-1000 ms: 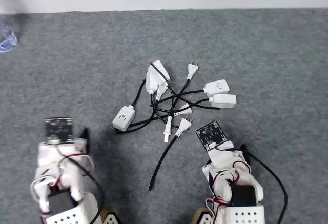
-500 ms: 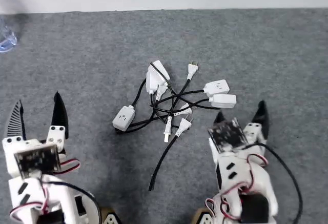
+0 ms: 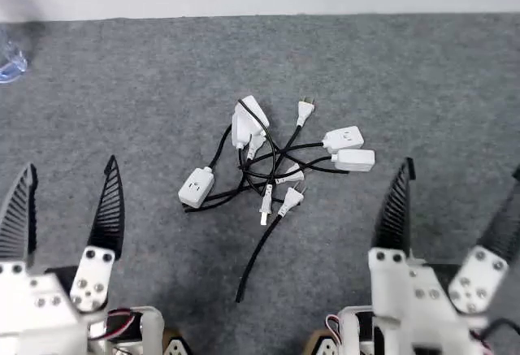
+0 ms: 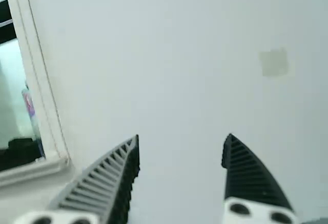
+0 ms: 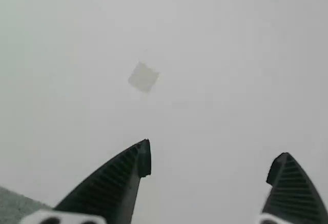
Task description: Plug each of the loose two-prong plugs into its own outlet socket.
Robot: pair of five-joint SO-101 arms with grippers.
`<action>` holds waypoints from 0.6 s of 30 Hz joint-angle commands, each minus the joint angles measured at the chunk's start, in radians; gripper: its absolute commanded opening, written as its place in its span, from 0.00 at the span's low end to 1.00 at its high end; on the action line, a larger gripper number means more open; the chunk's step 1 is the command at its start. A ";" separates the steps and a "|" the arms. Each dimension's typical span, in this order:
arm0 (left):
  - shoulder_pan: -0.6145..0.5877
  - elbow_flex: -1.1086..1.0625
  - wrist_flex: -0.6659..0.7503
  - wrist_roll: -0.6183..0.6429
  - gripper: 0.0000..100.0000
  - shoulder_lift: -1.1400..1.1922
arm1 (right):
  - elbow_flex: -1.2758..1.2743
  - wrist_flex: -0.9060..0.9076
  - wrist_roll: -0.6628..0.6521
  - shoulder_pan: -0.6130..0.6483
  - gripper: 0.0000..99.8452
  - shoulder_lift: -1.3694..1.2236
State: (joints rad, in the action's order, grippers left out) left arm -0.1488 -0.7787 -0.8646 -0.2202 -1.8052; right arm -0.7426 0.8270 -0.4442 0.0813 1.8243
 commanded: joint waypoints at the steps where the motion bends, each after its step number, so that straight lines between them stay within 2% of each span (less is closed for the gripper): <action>1: 0.012 0.077 0.028 -0.219 0.25 -0.017 | 0.061 -0.022 -0.003 -0.010 0.36 -0.010; 4: 0.018 0.107 0.028 -0.402 0.25 -0.017 | 0.060 -0.021 -0.003 -0.010 0.36 -0.010; 10: 0.011 0.074 0.026 -0.450 0.25 -0.017 | 0.060 -0.019 -0.003 -0.010 0.36 -0.010; 12: 0.011 0.054 0.029 -0.546 0.25 -0.017 | 0.048 0.028 -0.003 -0.035 0.36 -0.010; 15: 0.015 0.045 0.031 -0.750 0.25 -0.017 | 0.055 0.150 -0.003 -0.136 0.36 -0.008; 16: 0.023 0.044 0.031 -0.773 0.25 -0.017 | 0.072 0.191 -0.003 -0.189 0.36 -0.008; 18: 0.064 0.047 0.038 -0.741 0.25 -0.018 | 0.104 0.286 -0.003 -0.329 0.36 -0.008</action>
State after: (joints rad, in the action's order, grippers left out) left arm -0.1258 -0.7342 -0.8615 -0.9444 -1.8082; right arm -0.7104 0.9989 -0.4442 -0.0844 1.8243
